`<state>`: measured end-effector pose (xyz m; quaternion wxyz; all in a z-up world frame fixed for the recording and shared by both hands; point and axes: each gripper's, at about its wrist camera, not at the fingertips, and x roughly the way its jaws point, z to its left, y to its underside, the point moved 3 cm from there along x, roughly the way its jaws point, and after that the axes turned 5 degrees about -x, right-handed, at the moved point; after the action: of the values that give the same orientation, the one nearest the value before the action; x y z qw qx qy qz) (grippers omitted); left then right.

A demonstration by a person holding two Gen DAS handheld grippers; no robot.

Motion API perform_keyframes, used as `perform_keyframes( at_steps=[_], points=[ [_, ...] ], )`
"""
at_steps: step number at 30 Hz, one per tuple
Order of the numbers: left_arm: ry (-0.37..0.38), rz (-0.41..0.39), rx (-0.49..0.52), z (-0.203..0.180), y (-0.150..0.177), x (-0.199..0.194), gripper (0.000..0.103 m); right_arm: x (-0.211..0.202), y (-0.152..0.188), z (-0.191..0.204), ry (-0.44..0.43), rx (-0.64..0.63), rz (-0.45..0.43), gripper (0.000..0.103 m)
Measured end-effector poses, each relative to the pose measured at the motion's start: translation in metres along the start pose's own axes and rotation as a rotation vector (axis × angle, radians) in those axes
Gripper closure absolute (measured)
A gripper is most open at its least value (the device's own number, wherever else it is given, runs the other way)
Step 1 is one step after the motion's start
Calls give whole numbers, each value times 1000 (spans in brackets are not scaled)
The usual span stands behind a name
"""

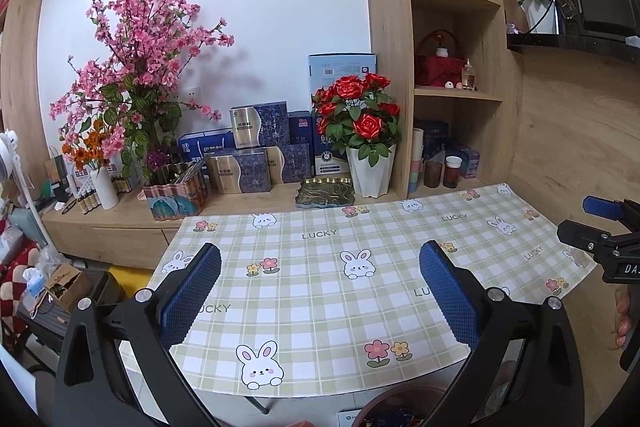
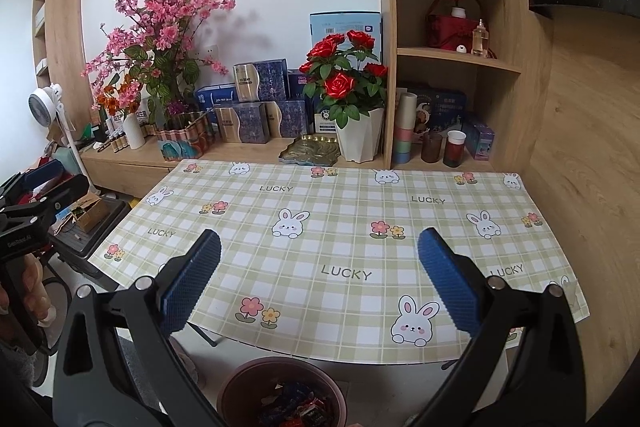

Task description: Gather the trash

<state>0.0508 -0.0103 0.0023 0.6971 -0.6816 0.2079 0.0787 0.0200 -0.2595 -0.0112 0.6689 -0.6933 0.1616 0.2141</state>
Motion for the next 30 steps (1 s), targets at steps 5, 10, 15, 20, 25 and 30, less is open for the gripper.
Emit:
perform_keyframes(
  at_steps=[5, 10, 15, 20, 25, 30],
  points=[
    [11, 8, 6, -2, 1, 0, 6, 2, 2, 1, 2, -2, 7, 6],
    [14, 11, 8, -3, 1, 0, 6, 1, 3, 1, 3, 0, 10, 6],
    [16, 17, 12, -5, 3, 1, 6, 2, 5, 0, 8, 1, 12, 6],
    [14, 21, 16, -5, 4, 2, 6, 2, 5, -2, 12, 1, 12, 6],
    [13, 20, 17, -4, 5, 2, 6, 2, 6, -4, 18, 0, 15, 6],
    [23, 21, 22, -4, 7, 2, 6, 2, 6, -5, 19, -1, 15, 6]
  ],
)
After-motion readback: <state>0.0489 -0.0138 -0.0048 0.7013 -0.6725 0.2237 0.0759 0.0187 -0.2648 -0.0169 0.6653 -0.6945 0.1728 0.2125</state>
